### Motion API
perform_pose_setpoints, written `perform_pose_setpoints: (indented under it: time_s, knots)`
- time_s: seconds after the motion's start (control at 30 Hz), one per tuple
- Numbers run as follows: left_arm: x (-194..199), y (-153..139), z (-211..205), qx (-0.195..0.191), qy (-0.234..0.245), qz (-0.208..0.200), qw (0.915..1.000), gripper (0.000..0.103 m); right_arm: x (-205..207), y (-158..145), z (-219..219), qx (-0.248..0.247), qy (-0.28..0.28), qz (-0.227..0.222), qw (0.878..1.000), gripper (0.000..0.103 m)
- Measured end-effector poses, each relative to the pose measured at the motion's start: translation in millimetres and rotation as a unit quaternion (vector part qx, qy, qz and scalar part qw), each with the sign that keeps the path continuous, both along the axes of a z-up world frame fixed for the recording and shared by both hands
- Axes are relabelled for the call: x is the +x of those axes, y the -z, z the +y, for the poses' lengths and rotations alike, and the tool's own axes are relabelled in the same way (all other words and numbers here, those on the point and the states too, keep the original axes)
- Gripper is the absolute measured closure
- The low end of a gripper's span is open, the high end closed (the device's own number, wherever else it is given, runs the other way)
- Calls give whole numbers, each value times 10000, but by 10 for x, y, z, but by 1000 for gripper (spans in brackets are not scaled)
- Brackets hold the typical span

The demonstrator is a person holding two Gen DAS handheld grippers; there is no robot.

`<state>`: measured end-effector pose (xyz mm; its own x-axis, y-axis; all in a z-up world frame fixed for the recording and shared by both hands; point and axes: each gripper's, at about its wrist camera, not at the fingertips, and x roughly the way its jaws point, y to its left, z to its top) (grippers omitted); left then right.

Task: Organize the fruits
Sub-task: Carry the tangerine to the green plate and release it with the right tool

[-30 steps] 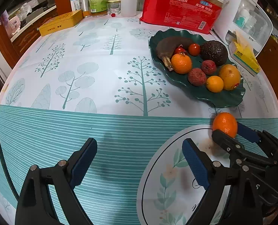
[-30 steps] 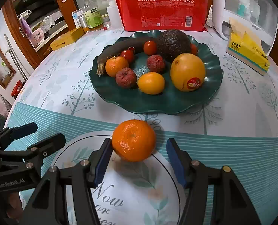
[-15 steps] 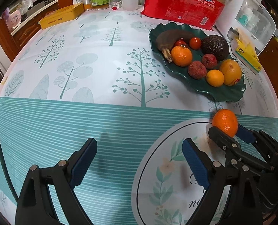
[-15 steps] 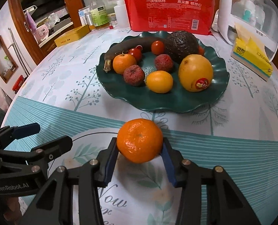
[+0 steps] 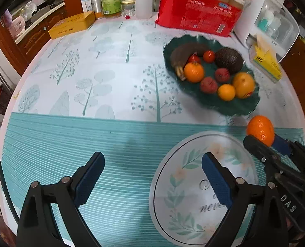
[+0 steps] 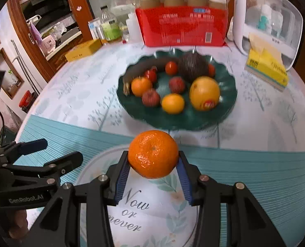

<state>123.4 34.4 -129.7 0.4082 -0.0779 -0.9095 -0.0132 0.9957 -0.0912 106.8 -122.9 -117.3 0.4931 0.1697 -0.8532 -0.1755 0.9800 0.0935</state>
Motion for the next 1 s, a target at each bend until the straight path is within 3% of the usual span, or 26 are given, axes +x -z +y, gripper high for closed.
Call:
perform_pose_setpoints:
  time_s: [0.2, 0.37, 0.53, 0.73, 1.0]
  knots:
    - [195, -461, 84, -107, 23, -248, 9996, 7, 187, -562, -11, -189, -122, -358, 9991, 58]
    - [449, -871, 136, 68, 59, -629, 9980, 7, 496, -1122, -20, -184, -244, -747, 9967, 58]
    - [752, -1221, 170, 107, 26, -1023, 9947, 4, 844, -1430, 10, -191, -236, -1013, 9944, 58]
    - [1137, -1329, 203, 134, -99, -1163, 9931, 3, 1284, -1302, 102, -178, -260, -820, 9961, 58]
    - [1530, -788, 264, 110, -254, -678, 9973, 3, 1617, -675, 232, -271, -386, -231, 9986, 58]
